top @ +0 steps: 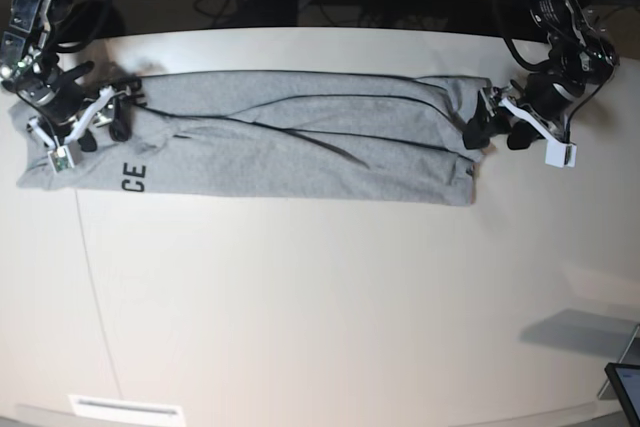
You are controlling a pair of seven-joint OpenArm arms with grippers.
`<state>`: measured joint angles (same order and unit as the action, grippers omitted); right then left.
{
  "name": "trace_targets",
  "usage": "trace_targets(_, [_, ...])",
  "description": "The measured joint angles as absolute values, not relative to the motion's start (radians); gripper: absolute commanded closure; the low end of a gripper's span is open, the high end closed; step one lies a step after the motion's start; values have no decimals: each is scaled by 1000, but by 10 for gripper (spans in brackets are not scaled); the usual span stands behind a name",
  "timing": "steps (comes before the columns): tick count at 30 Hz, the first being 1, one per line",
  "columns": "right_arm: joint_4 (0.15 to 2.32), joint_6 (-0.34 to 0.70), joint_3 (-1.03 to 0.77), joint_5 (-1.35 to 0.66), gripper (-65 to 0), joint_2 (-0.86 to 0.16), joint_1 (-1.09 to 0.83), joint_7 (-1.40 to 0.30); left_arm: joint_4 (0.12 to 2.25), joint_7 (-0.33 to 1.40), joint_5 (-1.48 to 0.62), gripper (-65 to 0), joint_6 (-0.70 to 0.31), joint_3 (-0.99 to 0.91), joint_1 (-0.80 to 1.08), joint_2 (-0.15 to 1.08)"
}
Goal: Fold the T-shirt properly
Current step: 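Open both grippers and reposition them over the strip's two ends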
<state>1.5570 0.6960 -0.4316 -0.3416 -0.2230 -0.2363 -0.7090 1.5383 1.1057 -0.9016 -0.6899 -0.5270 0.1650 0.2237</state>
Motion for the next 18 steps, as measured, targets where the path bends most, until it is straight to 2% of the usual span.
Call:
trace_targets(5, [1557, 696, -432, -342, -344, -223, -237, -709, 1462, 1095, -924, -588, -694, -519, 125, 221])
trace_targets(12, [1557, 696, -431, -342, -344, -223, -239, -707, 1326, 1128, -1060, -588, -708, -514, 68, 221])
trace_targets(18, [1557, 696, -431, -342, -344, -223, -239, -707, 1331, 1116, -1079, -588, -709, -379, 67, 223])
